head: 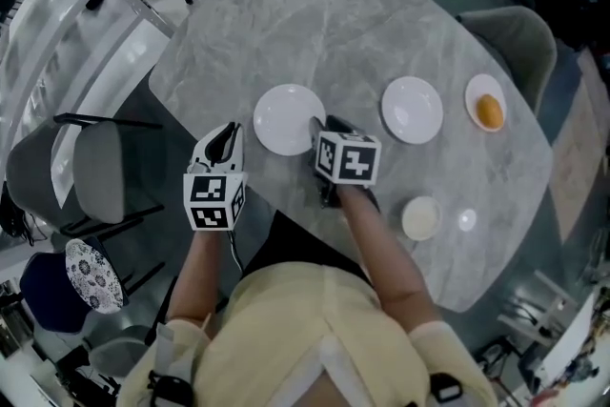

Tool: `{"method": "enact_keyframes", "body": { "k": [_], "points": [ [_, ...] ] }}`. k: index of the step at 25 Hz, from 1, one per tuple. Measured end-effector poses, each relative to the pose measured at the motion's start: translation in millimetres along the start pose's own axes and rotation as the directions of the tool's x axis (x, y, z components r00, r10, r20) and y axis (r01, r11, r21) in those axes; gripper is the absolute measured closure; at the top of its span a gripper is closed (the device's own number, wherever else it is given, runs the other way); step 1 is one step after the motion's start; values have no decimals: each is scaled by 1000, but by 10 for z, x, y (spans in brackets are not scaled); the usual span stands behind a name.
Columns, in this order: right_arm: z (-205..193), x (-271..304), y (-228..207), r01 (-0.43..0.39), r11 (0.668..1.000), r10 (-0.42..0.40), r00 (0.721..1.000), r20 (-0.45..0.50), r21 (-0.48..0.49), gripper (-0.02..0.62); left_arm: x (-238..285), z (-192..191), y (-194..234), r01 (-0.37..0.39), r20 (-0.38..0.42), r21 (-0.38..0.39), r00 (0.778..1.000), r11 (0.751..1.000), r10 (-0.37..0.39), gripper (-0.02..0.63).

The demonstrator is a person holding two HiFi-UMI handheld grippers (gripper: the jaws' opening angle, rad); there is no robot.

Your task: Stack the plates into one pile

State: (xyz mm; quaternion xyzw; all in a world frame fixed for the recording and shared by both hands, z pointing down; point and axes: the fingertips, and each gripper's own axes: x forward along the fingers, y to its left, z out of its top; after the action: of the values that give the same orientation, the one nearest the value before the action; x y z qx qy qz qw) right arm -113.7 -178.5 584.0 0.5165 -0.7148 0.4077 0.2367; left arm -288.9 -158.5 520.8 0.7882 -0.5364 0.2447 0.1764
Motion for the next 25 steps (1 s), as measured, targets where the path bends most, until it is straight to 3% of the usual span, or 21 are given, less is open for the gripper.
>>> {"method": "enact_keyframes", "body": {
  "k": [15,20,25],
  "points": [
    [-36,89,-22,149,985,-150,989,-6,-83,480,271,29,103,85,-2,0,996,996,-85,571],
    [-24,65,-30,159,984,-159,987,6,-80,482,302,23,122,103,-4,0,995,995,-103,571],
    [-19,115,36,109,994,-108,994,11,-21,506,338,57,204,114,-1,-4,993,993,-114,571]
  ]
}}
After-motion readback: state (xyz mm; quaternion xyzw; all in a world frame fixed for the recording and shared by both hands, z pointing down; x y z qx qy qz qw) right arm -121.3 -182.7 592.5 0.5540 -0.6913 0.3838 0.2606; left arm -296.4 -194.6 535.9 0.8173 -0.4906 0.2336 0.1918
